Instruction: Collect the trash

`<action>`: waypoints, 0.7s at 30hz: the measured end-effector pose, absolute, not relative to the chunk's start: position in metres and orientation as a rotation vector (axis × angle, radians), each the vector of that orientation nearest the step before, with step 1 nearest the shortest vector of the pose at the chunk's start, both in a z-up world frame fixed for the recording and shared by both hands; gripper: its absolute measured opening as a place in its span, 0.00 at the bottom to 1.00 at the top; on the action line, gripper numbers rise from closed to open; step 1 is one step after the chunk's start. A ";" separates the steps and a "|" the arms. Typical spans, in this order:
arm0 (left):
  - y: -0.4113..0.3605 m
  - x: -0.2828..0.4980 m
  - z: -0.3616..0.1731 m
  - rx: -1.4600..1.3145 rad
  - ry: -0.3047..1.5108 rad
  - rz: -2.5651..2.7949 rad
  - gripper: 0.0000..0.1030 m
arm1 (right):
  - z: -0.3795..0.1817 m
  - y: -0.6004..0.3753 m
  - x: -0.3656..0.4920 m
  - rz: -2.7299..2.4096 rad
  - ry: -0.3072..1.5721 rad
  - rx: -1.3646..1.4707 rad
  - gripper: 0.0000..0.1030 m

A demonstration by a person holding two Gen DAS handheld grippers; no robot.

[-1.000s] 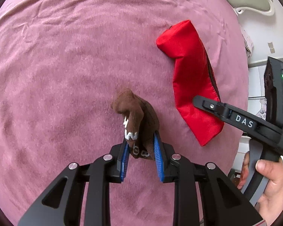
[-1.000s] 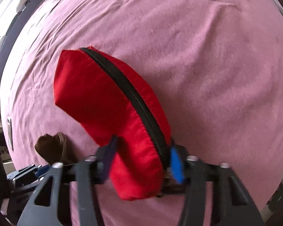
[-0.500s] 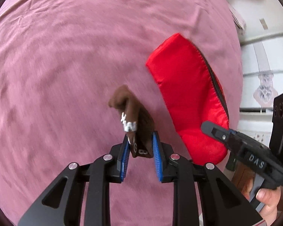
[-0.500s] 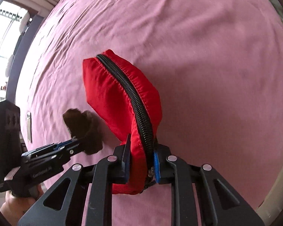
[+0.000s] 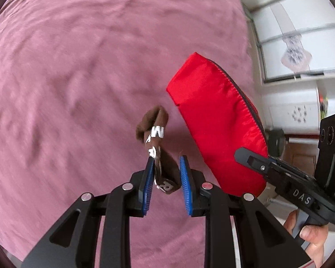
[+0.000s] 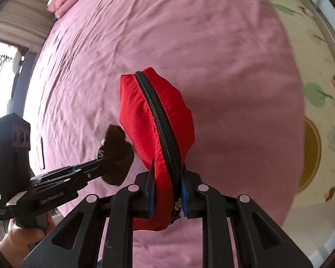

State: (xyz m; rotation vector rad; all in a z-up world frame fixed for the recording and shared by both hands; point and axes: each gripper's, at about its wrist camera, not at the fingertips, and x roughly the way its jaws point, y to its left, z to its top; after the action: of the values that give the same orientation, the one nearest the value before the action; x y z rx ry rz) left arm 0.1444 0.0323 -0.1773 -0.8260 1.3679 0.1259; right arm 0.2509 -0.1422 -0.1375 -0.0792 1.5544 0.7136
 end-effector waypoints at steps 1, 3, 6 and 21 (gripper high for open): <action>0.022 0.143 -0.175 -0.820 1.373 0.110 0.22 | -0.135 -0.156 0.248 0.694 1.549 -0.060 0.17; 0.005 0.143 -0.173 -0.807 1.380 0.085 0.22 | -0.131 -0.178 0.244 0.663 1.540 -0.027 0.17; -0.021 0.141 -0.169 -0.779 1.394 0.043 0.22 | -0.126 -0.209 0.239 0.616 1.523 0.028 0.17; -0.089 0.155 -0.162 -0.629 1.392 0.129 0.24 | -0.124 -0.339 0.241 0.465 1.487 0.180 0.17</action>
State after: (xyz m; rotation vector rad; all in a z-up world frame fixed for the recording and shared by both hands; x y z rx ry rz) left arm 0.1549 -0.0890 -0.1623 -0.6294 1.3915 0.1294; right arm 0.2409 -0.3393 -0.1245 0.1797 1.4867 0.4652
